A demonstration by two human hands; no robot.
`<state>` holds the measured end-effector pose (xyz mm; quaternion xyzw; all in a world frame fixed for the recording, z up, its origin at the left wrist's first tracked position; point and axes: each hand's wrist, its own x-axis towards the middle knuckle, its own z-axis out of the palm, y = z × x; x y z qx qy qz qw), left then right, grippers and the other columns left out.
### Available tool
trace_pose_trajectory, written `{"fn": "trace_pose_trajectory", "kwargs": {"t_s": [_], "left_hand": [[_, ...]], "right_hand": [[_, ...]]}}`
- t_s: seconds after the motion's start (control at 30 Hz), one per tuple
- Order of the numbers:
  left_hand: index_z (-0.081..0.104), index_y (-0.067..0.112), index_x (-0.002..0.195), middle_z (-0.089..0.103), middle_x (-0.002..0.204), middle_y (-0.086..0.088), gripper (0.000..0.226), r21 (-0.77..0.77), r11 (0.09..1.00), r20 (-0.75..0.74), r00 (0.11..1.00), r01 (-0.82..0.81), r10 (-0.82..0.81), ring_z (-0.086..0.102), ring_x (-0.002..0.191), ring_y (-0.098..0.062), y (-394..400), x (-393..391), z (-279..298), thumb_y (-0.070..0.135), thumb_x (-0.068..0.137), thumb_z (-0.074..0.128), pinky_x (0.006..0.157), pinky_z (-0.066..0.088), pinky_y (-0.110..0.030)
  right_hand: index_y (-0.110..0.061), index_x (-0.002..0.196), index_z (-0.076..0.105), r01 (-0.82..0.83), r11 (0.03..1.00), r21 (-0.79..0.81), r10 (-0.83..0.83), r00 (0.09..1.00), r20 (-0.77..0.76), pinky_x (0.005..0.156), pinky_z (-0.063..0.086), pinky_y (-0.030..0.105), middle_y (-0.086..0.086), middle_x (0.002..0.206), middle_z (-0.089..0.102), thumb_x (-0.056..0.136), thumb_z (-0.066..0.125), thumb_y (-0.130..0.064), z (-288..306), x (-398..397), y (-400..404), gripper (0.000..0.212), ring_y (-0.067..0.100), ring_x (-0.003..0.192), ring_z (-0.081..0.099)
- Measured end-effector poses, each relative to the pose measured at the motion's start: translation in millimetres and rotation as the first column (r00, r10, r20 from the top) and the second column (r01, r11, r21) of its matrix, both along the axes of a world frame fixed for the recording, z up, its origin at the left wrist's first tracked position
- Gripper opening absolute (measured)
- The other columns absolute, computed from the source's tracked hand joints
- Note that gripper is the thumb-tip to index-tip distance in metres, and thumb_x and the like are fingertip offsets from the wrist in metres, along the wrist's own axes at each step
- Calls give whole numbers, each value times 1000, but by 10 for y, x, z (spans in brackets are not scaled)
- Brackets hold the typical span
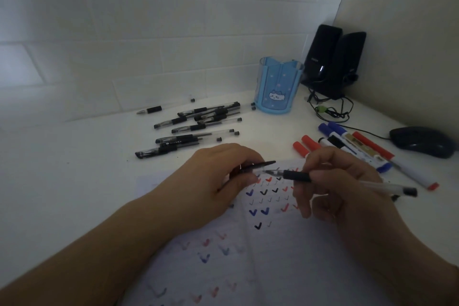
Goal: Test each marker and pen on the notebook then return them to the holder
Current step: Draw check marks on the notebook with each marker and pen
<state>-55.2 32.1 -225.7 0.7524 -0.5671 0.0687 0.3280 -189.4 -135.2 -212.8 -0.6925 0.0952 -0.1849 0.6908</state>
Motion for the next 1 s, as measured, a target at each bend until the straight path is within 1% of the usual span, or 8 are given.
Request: {"fn": "trace_pose_trajectory", "kwargs": {"t_s": [0.1, 0.2, 0.33, 0.53, 0.7, 0.77, 0.87, 1.0], "left_hand": [[61, 24, 113, 56, 92, 19, 20, -34, 998, 7, 999, 46, -46, 51, 82, 4, -5, -11, 14, 27, 94, 55, 74, 39, -12], [63, 17, 111, 61, 93, 8, 19, -68, 993, 3, 995, 96, -96, 54, 81, -4, -10, -48, 26, 19, 94, 57, 73, 45, -20], [66, 16, 110, 65, 93, 9, 22, -115, 990, -28, 996, 85, -89, 57, 83, -1, -11, -55, 26, 20, 94, 52, 75, 42, -13], [68, 16, 109, 57, 85, 27, 22, -145, 985, -48, 994, 93, -101, 52, 75, 12, -13, -67, 61, 18, 94, 53, 71, 35, -4], [69, 14, 109, 55, 80, 28, 22, -172, 983, -73, 994, 64, -77, 51, 71, 12, -51, -90, 28, 18, 94, 54, 68, 35, -4], [64, 23, 119, 62, 91, 21, 29, -120, 990, -53, 995, 75, -82, 55, 81, 8, -62, -120, 16, 32, 93, 54, 74, 39, -6], [41, 40, 136, 54, 116, 26, 57, 16, 998, -9, 998, -61, 61, 47, 107, 7, -13, -24, -6, 66, 85, 42, 95, 37, -15], [55, 30, 126, 57, 123, 10, 49, 28, 892, 59, 892, -451, 449, 48, 113, -14, 123, 289, -27, 58, 88, 41, 99, 39, -36]], "right_hand": [[-22, 63, 63, -39, 999, 1, 39, 999, -7, 41, 32, 22, 15, 63, 67, 65, 63, -16, -4, 9, 2, 6, 25, 44, 53], [-21, 66, 65, -114, 993, -15, 114, 993, 5, 39, 36, 24, 18, 72, 70, 53, 82, -35, -35, 16, -17, 25, 27, 45, 58], [-22, 63, 64, -107, 993, -53, 109, 994, 30, 37, 39, 20, 17, 77, 73, 54, 81, -48, -46, 26, -6, 32, 25, 45, 61], [-21, 58, 62, -56, 996, -71, 60, 996, 60, 39, 37, 24, 16, 76, 73, 69, 67, -25, -20, 2, 42, 12, 28, 45, 60], [-19, 68, 62, -98, 991, -92, 105, 992, 74, 38, 39, 23, 12, 67, 70, 62, 78, -42, -2, -3, 57, 28, 25, 46, 60], [-23, 73, 65, -62, 991, -122, 71, 995, 66, 39, 41, 22, 8, 55, 63, 56, 77, -48, 47, -10, 52, 32, 19, 44, 55], [-26, 81, 68, -29, 996, -81, 43, 984, 175, 42, 45, 23, 8, 65, 68, 55, 80, -48, 152, -65, -77, 36, 18, 55, 62], [-29, 111, 66, -92, 993, 73, 73, 969, 235, 65, 56, 25, 1, 119, 67, 67, 63, -8, 291, -144, -464, 49, 24, 103, 67]]}}
